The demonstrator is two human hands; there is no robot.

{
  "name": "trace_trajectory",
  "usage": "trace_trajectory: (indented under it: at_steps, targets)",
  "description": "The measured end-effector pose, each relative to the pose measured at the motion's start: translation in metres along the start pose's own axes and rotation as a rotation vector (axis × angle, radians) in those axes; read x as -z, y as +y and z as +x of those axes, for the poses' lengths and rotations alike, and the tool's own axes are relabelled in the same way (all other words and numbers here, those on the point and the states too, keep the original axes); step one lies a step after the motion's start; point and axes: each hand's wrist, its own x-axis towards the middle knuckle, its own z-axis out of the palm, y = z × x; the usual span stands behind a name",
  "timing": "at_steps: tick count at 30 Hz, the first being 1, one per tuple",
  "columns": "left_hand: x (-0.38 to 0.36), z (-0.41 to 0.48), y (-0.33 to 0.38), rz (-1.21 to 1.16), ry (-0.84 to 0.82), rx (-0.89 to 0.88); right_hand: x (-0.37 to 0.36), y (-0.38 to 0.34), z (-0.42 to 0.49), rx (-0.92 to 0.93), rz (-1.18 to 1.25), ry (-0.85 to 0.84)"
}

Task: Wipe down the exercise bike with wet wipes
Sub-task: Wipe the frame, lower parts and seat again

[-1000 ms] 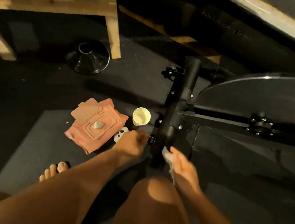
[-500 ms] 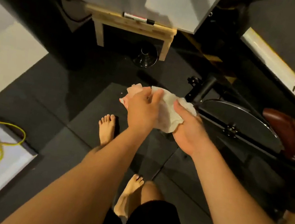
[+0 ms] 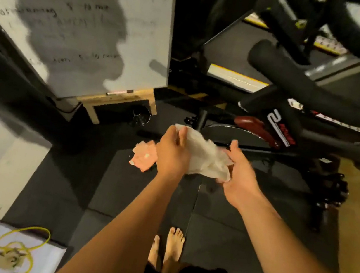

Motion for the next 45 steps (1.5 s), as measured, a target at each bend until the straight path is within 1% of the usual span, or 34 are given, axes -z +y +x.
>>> trace_trajectory:
  at_steps: [3,4,6,9,11,12,14,16,17,18,20,22,25,28,31,35,38,40,43,44,45]
  targets:
    - [-0.024,-0.009,0.027,-0.076,-0.204,-0.046,0.026,-0.013,-0.017,-0.159,0.087,-0.161]
    - [-0.033,-0.014,0.034,-0.086,-0.269,-0.067,0.035,-0.014,-0.022,-0.177,0.152,-0.215]
    - [-0.053,-0.024,0.046,-0.148,-0.359,-0.012,0.052,-0.019,-0.033,-0.144,0.271,-0.248]
    - [-0.088,-0.046,0.061,-0.164,-0.486,0.07,0.085,-0.029,-0.043,-0.04,0.371,-0.155]
    - [-0.112,-0.064,0.074,-0.164,-0.562,0.051,0.115,-0.038,-0.048,0.023,0.471,-0.115]
    - [-0.126,-0.072,0.079,-0.164,-0.572,0.028,0.132,-0.044,-0.049,0.076,0.486,-0.078]
    - [-0.157,-0.085,0.089,-0.127,-0.582,-0.056,0.164,-0.058,-0.053,0.213,0.371,0.084]
    - [-0.194,-0.101,0.099,-0.095,-0.592,-0.153,0.199,-0.073,-0.055,0.364,0.136,0.331]
    - [-0.214,-0.109,0.104,-0.074,-0.593,-0.21,0.218,-0.082,-0.054,0.438,0.029,0.433]
    - [-0.234,-0.118,0.11,-0.051,-0.583,-0.282,0.238,-0.089,-0.052,0.514,-0.05,0.496]
    - [-0.275,-0.134,0.124,-0.011,-0.553,-0.412,0.277,-0.108,-0.047,0.641,-0.161,0.575]
    - [-0.318,-0.148,0.14,0.013,-0.518,-0.459,0.316,-0.129,-0.04,0.72,-0.23,0.632]
    - [-0.382,-0.166,0.17,0.044,-0.467,-0.476,0.377,-0.165,-0.02,0.787,-0.279,0.627]
    - [-0.435,-0.176,0.197,0.0,-0.419,-0.471,0.43,-0.201,0.001,0.839,-0.305,0.584]
    - [-0.477,-0.176,0.213,-0.016,-0.376,-0.476,0.466,-0.238,0.017,0.886,-0.346,0.541]
    - [-0.523,-0.173,0.237,0.022,-0.366,-0.52,0.5,-0.281,0.039,0.934,-0.364,0.569]
    - [-0.556,-0.164,0.259,0.131,-0.355,-0.626,0.52,-0.311,0.06,0.943,-0.412,0.617]
    - [-0.58,-0.157,0.273,0.221,-0.336,-0.717,0.535,-0.338,0.072,1.002,-0.453,0.687]
    - [-0.617,-0.142,0.297,0.332,-0.216,-0.977,0.554,-0.39,0.088,1.063,-0.51,0.818]
    - [-0.63,-0.135,0.306,0.38,-0.157,-1.041,0.562,-0.409,0.098,1.035,-0.556,0.841]
    - [-0.641,-0.127,0.315,0.443,-0.126,-1.068,0.57,-0.427,0.109,0.972,-0.636,0.854]
